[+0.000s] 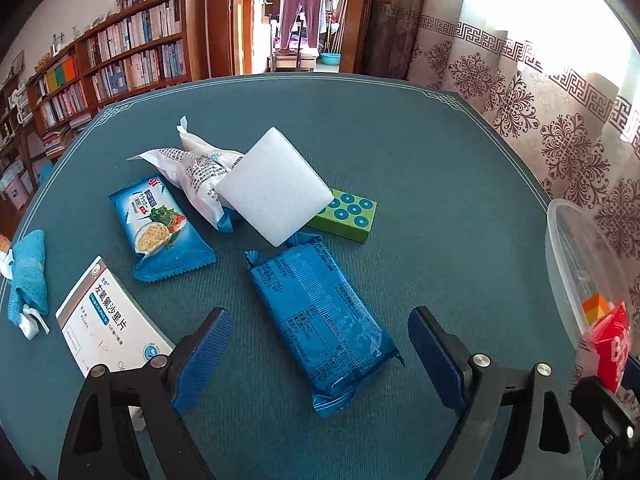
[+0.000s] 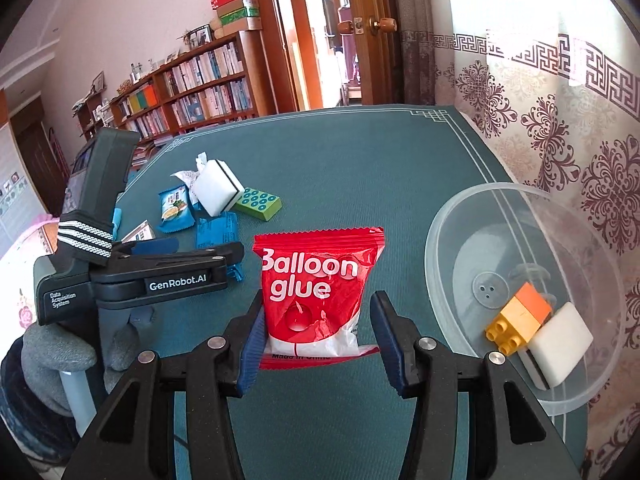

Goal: Organize objects
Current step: 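Lift the glue packet with the right gripper while the left gripper grasps the blue packet, then lower the glue packet into the bowl and open the right gripper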

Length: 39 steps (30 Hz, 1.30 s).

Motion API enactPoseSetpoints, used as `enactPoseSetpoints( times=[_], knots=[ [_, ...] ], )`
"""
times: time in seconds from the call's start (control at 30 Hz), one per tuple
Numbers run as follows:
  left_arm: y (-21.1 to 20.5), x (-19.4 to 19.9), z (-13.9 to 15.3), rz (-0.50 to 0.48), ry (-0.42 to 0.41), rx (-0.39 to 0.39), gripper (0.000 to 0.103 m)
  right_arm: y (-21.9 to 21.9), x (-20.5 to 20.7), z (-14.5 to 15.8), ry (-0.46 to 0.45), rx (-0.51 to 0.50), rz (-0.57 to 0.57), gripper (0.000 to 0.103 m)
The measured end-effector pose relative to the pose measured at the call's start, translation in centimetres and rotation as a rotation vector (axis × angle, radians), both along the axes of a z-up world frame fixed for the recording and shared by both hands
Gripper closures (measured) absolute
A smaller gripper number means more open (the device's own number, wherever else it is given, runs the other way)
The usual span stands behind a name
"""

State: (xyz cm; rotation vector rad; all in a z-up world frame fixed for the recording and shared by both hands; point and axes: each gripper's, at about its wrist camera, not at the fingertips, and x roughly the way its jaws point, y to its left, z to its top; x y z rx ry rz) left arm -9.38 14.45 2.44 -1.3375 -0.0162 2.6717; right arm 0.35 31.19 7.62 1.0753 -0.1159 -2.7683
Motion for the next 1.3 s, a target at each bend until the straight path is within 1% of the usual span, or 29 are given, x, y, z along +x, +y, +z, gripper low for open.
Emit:
enactPoseSetpoints(
  times=[0.03,0.1,0.13,0.33,0.4,0.57,0.9,1.1,1.3],
  knots=[
    [0.1,-0.2,-0.2,0.005,-0.006,-0.001,0.015,0.2,0.1,0.1,0.005,-0.002,-0.003,0.052],
    [0.2,-0.3,-0.6,0.007,-0.019,-0.007,0.025,0.7,0.4,0.3,0.012,-0.009,-0.013,0.052],
    [0.3,-0.4,-0.9,0.003,-0.028,-0.008,0.027,1.0,0.6,0.4,0.015,-0.014,-0.019,0.051],
    [0.7,-0.3,-0.9,-0.001,-0.002,-0.05,0.044,2.8,1.2,0.6,0.025,-0.03,-0.065,0.052],
    [0.9,-0.1,-0.9,0.003,0.006,-0.07,0.058,3.3,1.3,0.7,0.028,-0.031,-0.082,0.052],
    [1.2,0.5,-0.8,-0.022,0.008,-0.063,0.059,5.3,1.4,1.0,0.039,-0.024,-0.141,0.052],
    [3.5,2.7,0.9,-0.132,0.049,-0.034,0.059,10.8,0.5,1.6,0.036,-0.007,-0.324,0.052],
    [5.1,3.8,1.8,-0.202,0.075,-0.026,0.059,13.9,-0.8,0.8,0.004,-0.005,-0.401,0.052],
    [6.0,4.4,2.2,-0.238,0.087,-0.027,0.059,16.4,-2.0,-0.5,-0.024,-0.011,-0.458,0.052]
  ],
)
